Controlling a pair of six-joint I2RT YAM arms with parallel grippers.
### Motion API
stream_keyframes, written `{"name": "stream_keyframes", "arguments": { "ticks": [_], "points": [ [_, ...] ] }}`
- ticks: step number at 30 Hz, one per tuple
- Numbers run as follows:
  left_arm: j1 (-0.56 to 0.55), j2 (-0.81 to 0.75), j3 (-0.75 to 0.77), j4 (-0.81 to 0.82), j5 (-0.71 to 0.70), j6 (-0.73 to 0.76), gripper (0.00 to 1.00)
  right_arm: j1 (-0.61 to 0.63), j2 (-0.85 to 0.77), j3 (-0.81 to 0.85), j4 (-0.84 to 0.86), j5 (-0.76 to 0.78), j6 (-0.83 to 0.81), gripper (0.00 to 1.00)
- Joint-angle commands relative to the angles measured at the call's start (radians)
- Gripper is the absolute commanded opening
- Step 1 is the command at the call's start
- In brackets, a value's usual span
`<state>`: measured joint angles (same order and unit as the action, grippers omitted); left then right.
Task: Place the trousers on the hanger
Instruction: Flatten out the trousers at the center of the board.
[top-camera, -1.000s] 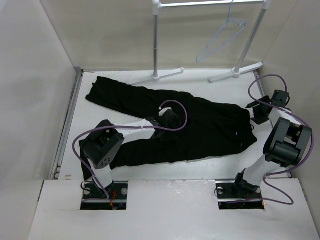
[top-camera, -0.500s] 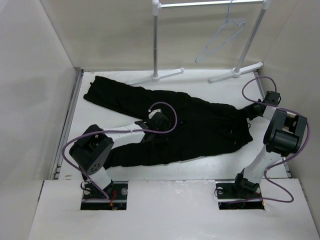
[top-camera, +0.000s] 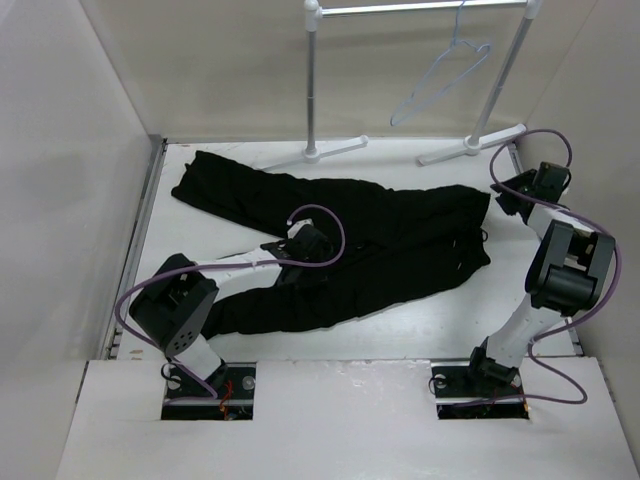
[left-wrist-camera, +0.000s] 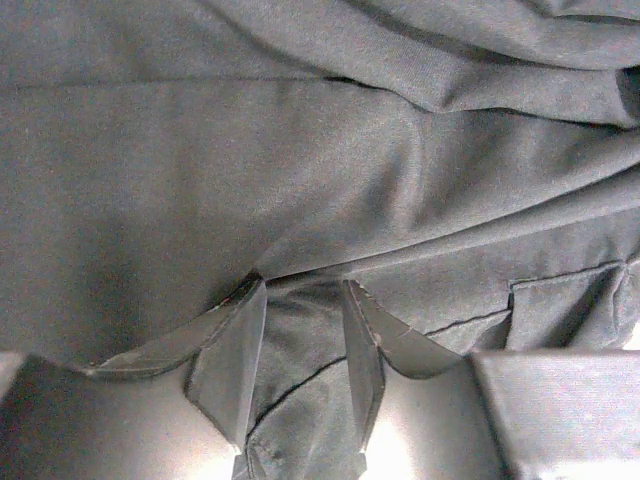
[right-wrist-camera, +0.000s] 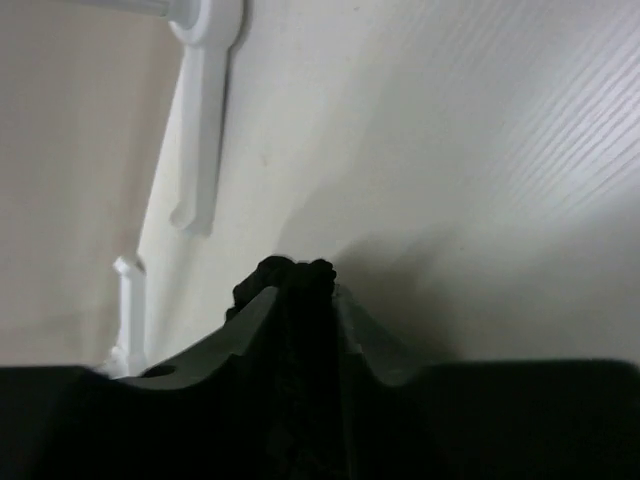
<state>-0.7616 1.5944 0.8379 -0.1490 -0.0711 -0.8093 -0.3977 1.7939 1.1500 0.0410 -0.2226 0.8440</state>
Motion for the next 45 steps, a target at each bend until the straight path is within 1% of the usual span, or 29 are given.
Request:
{"name": "stream_keyframes", "arguments": {
  "ticks": [1,2,3,4,5,7,8,9,11,13,14,16,17,18,20,21,23,25,29,32,33,34,35,36,40,45],
  "points": [
    [0.012,-0.011,-0.013,-0.178,-0.044,0.032,0.37,0.000,0.019,0.025,0.059,0.094,0.017,0.49],
    [0.012,-0.022,0.004,-0.184,-0.041,0.030,0.38,0.003,0.007,0.017,0.053,0.110,0.017,0.61],
    [0.014,-0.033,0.024,-0.190,-0.041,0.030,0.40,0.003,-0.010,0.013,0.048,0.118,0.015,0.68],
    [0.015,-0.043,0.045,-0.196,-0.041,0.032,0.42,0.003,-0.033,0.004,0.043,0.120,0.015,0.73],
    [0.023,-0.054,0.081,-0.208,-0.036,0.035,0.43,0.004,-0.068,-0.009,0.034,0.127,0.015,0.76],
    [0.040,-0.068,0.137,-0.227,-0.024,0.041,0.44,0.007,-0.160,-0.057,-0.007,0.156,0.021,0.77],
    [0.057,-0.074,0.171,-0.231,-0.013,0.048,0.44,0.016,-0.209,-0.090,-0.039,0.182,0.026,0.73],
    [0.077,-0.079,0.203,-0.230,-0.001,0.051,0.44,0.030,-0.253,-0.120,-0.077,0.207,0.033,0.66],
    [0.129,-0.071,0.274,-0.227,0.027,0.056,0.45,0.062,-0.326,-0.186,-0.144,0.241,0.044,0.49],
    [0.188,-0.032,0.357,-0.212,0.051,0.070,0.45,0.108,-0.392,-0.266,-0.234,0.302,0.047,0.29],
    [0.221,0.004,0.403,-0.207,0.062,0.084,0.45,0.124,-0.419,-0.307,-0.275,0.345,0.053,0.25],
    [0.277,0.088,0.493,-0.205,0.064,0.107,0.45,0.145,-0.461,-0.387,-0.328,0.397,0.052,0.24],
    [0.308,0.132,0.533,-0.204,0.062,0.107,0.45,0.145,-0.473,-0.421,-0.338,0.404,0.049,0.26],
    [0.339,0.178,0.576,-0.199,0.063,0.105,0.45,0.148,-0.490,-0.458,-0.343,0.401,0.047,0.32],
    [0.394,0.245,0.634,-0.195,0.051,0.096,0.44,0.141,-0.517,-0.510,-0.339,0.385,0.046,0.50],
    [0.422,0.280,0.665,-0.189,0.042,0.076,0.44,0.135,-0.530,-0.522,-0.345,0.378,0.044,0.58],
    [0.466,0.335,0.713,-0.173,0.016,0.064,0.44,0.128,-0.541,-0.536,-0.339,0.365,0.037,0.62],
    [0.509,0.380,0.747,-0.169,-0.008,0.059,0.44,0.132,-0.516,-0.524,-0.345,0.336,0.021,0.62],
    [0.606,0.447,0.753,-0.166,-0.042,0.029,0.44,0.109,-0.450,-0.516,-0.310,0.322,0.033,0.56],
    [0.684,0.481,0.728,-0.165,-0.048,0.001,0.44,0.086,-0.429,-0.516,-0.323,0.312,0.055,0.48],
    [0.710,0.484,0.715,-0.164,-0.050,-0.004,0.44,0.076,-0.438,-0.526,-0.325,0.310,0.062,0.41],
    [0.738,0.484,0.696,-0.155,-0.053,-0.008,0.44,0.066,-0.450,-0.533,-0.331,0.319,0.066,0.31],
    [0.759,0.484,0.676,-0.146,-0.056,-0.016,0.44,0.049,-0.467,-0.539,-0.342,0.330,0.069,0.22],
    [0.781,0.483,0.658,-0.141,-0.055,-0.024,0.44,0.026,-0.485,-0.542,-0.355,0.344,0.076,0.17],
    [0.850,0.466,0.586,-0.147,-0.064,-0.056,0.44,-0.037,-0.553,-0.524,-0.421,0.379,0.075,0.11],
    [0.894,0.360,0.451,-0.136,-0.075,-0.122,0.45,-0.048,-0.597,-0.529,-0.460,0.397,0.072,0.09]
  ]
}}
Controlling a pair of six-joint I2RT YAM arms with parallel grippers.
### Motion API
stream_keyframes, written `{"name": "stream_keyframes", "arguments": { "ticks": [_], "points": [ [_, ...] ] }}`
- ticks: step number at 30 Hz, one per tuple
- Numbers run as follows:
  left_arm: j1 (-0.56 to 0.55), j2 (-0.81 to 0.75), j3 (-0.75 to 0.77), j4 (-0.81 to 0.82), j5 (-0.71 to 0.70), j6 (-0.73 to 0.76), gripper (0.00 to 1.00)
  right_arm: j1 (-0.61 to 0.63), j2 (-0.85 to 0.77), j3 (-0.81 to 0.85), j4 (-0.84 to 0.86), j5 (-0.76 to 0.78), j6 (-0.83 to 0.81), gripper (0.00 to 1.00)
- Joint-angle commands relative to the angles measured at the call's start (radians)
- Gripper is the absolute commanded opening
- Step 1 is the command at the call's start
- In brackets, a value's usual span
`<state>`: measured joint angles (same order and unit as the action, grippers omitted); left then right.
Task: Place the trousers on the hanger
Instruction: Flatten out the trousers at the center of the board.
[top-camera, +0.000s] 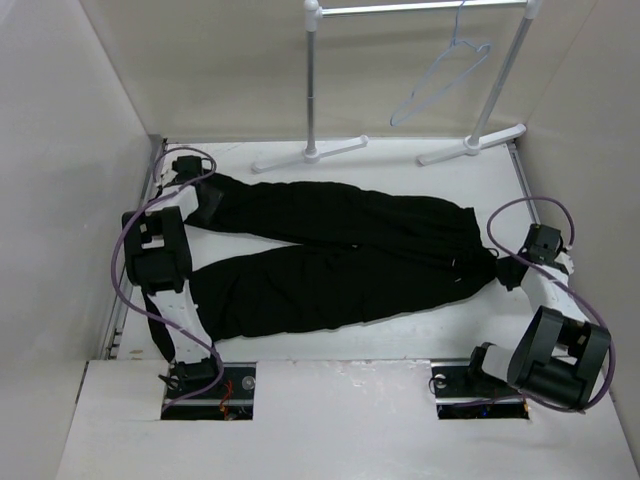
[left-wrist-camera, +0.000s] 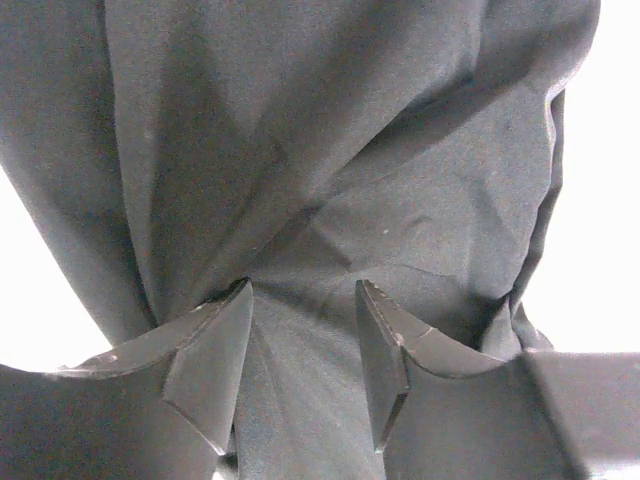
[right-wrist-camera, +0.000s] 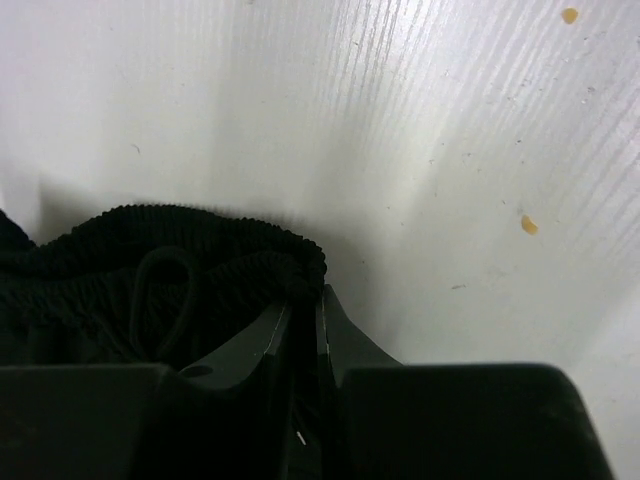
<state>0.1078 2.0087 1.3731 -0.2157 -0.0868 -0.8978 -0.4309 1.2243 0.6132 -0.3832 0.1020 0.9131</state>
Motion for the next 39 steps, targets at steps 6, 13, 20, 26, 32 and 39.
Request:
{"name": "stream_keyframes", "arguments": {
  "ticks": [6,13,20,26,32,39],
  "points": [
    [0.014,-0.218,-0.157,-0.014,0.012,-0.036,0.49,-0.009,-0.103,0.013,-0.060,0.110,-0.017,0.36],
    [0.020,-0.405,-0.189,-0.025,0.001,-0.013,0.49,0.056,-0.238,-0.027,-0.083,0.053,-0.028,0.68],
    [0.141,-0.574,-0.410,-0.048,-0.038,-0.010,0.49,0.217,-0.476,-0.072,-0.166,0.051,-0.037,0.52],
    [0.162,-0.426,-0.266,0.007,0.027,-0.006,0.45,0.364,-0.431,-0.084,-0.129,0.030,-0.046,0.11],
    [0.164,-0.239,-0.080,-0.037,-0.002,0.002,0.34,0.421,-0.234,0.028,0.003,-0.061,-0.086,0.15],
    [0.223,-0.139,0.026,-0.085,-0.090,0.098,0.40,0.372,0.056,0.295,0.104,-0.068,-0.175,0.55]
  ]
}}
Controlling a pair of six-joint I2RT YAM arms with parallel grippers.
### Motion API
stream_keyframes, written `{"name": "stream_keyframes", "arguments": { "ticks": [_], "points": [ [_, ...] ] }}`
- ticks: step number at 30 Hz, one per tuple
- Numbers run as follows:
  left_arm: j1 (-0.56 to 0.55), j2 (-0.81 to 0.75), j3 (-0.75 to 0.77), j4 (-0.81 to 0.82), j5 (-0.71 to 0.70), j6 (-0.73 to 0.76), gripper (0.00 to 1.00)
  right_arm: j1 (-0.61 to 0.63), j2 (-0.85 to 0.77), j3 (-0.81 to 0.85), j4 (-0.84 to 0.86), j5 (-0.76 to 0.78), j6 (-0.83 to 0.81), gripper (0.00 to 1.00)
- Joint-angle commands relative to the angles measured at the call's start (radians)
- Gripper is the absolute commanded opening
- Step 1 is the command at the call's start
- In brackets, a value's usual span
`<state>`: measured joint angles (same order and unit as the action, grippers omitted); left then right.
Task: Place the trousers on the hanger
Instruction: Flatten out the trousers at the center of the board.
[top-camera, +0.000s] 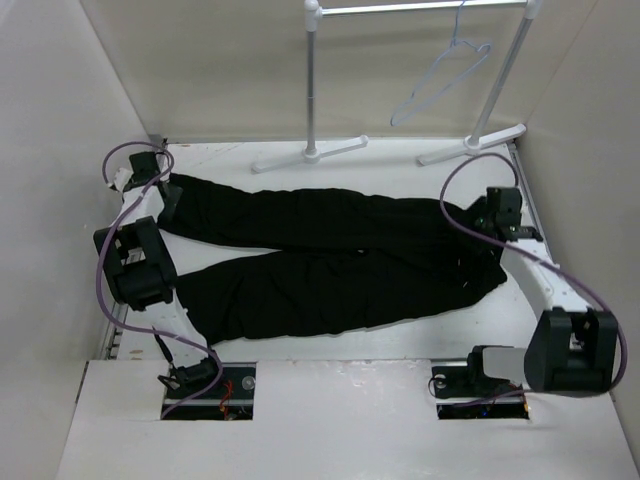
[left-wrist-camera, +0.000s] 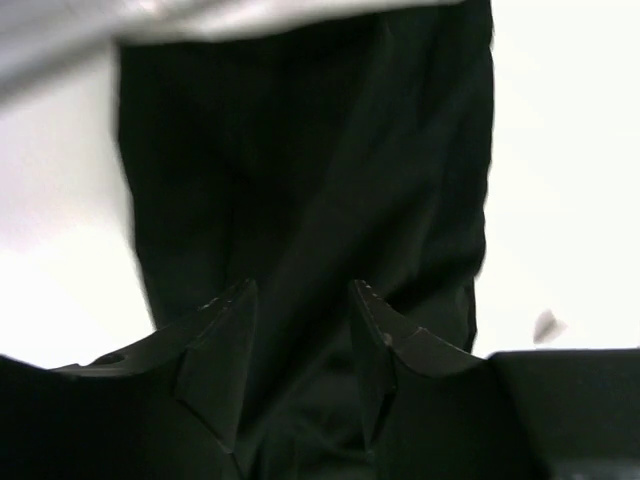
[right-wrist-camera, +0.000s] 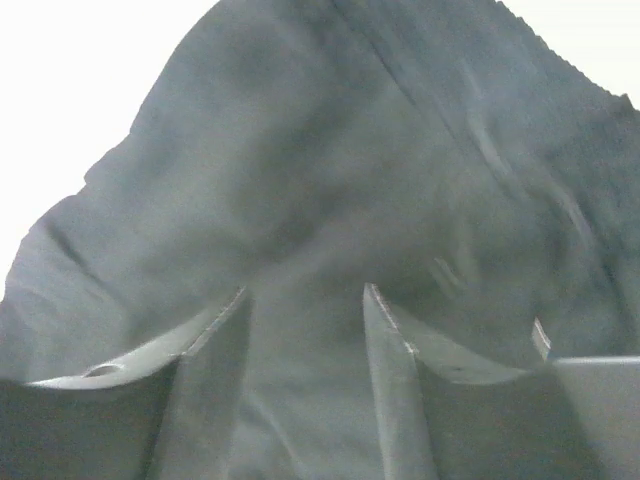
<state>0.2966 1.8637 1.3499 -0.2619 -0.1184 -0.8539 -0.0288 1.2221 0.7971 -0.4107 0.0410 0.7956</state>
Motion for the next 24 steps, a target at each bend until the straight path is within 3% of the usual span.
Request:
{"name": "stream_keyframes", "arguments": {
  "ticks": [1,6,12,18,21,24],
  "points": [
    [0.043,0.015,0.054,-0.039,-0.059,0.065,0.40,-0.062,0.118,0.160,0.139,-0.018,-0.068,0.59],
    [0.060,0.057,0.075,-0.039,-0.047,0.108,0.43,-0.165,0.357,0.329,0.145,-0.013,-0.099,0.70],
    [0.057,0.094,0.097,-0.046,-0.041,0.176,0.44,-0.237,0.554,0.438,0.081,0.007,-0.130,0.69],
    [0.071,0.103,0.091,-0.048,-0.036,0.196,0.44,-0.250,0.660,0.510,0.084,-0.076,-0.130,0.69],
    [0.074,0.103,0.081,-0.042,-0.030,0.210,0.45,-0.250,0.672,0.511,0.104,-0.084,-0.130,0.66],
    [0.074,0.101,0.069,-0.039,-0.024,0.220,0.45,-0.248,0.695,0.524,0.107,-0.105,-0.128,0.55]
  ]
}}
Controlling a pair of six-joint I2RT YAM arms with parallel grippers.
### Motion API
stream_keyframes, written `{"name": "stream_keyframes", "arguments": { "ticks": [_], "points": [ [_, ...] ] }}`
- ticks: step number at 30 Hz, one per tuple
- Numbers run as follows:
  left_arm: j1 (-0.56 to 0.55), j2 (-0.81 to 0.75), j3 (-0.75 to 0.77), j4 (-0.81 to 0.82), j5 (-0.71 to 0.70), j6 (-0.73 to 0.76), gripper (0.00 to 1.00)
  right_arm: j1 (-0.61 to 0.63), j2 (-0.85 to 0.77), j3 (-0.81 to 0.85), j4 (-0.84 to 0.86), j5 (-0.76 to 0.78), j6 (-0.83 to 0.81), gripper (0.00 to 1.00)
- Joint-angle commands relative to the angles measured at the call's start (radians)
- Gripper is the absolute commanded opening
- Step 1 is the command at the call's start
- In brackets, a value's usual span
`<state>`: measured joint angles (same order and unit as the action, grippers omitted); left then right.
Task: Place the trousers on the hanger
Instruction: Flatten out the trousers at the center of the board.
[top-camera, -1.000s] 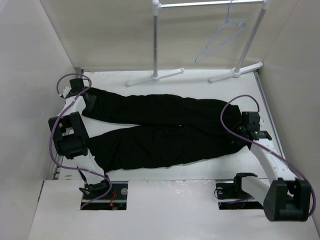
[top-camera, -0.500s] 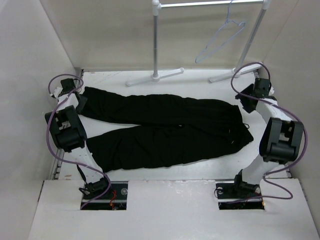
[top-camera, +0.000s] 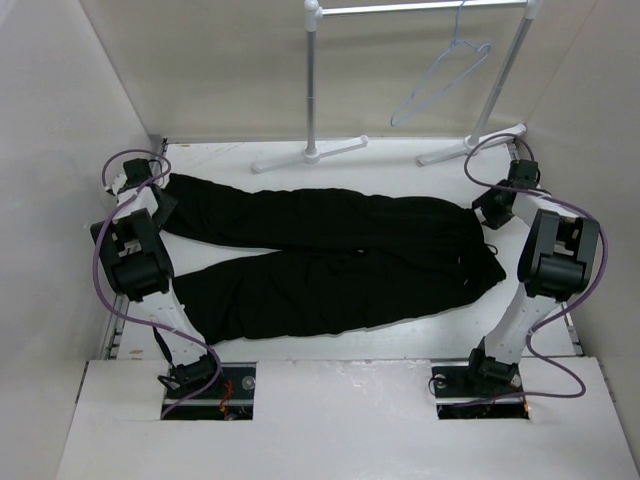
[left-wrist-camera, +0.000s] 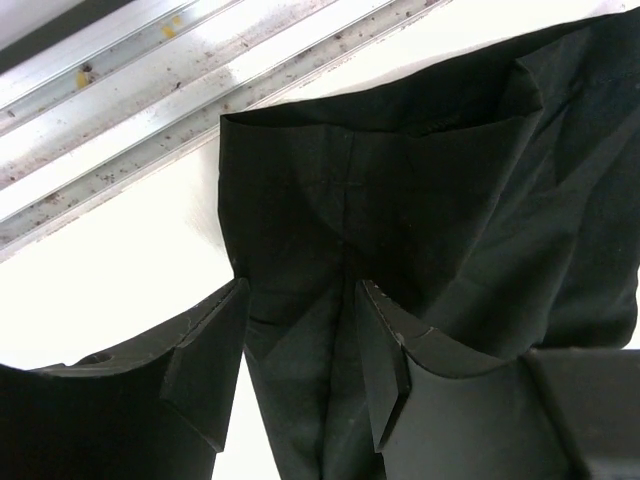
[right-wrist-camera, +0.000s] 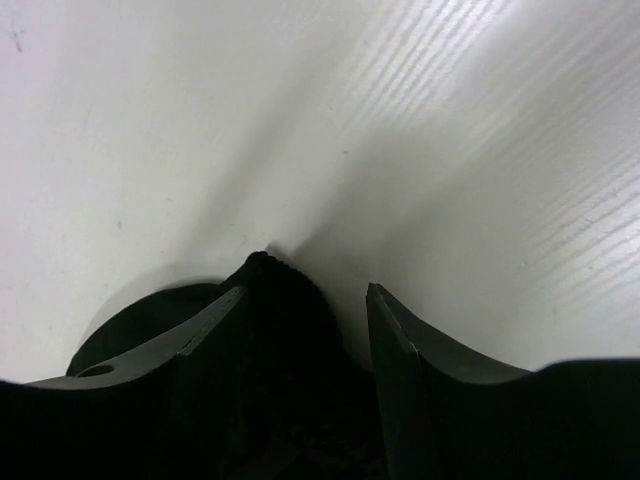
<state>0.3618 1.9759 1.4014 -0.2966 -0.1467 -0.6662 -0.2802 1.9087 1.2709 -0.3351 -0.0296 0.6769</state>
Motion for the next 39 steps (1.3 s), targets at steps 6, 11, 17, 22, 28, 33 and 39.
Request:
{"name": "stream_keyframes", "arguments": {
  "ticks": [6,11,17,22,28,33,39],
  "points": [
    [0.007,-0.052,-0.039,0.023,0.004,0.037,0.44,0.003,0.004,0.048,0.064,-0.064,0.001,0.69],
    [0.009,-0.071,-0.061,0.037,0.009,0.037,0.44,0.003,0.059,0.073,0.068,-0.136,0.012,0.54],
    [0.021,-0.078,-0.061,0.031,0.064,0.011,0.41,-0.004,0.040,0.058,0.083,-0.072,0.082,0.13],
    [0.030,-0.123,-0.088,0.050,0.076,0.010,0.41,-0.067,-0.031,0.036,0.100,-0.001,0.142,0.08],
    [0.052,-0.233,-0.195,0.123,0.133,-0.053,0.35,-0.101,-0.076,0.013,0.103,0.014,0.154,0.06],
    [0.026,-0.210,-0.173,0.174,0.214,-0.076,0.45,-0.098,-0.051,0.041,0.096,-0.010,0.147,0.06],
    [-0.060,-0.066,-0.003,0.128,0.216,-0.062,0.44,-0.092,-0.040,0.038,0.094,-0.013,0.145,0.07]
  ]
}}
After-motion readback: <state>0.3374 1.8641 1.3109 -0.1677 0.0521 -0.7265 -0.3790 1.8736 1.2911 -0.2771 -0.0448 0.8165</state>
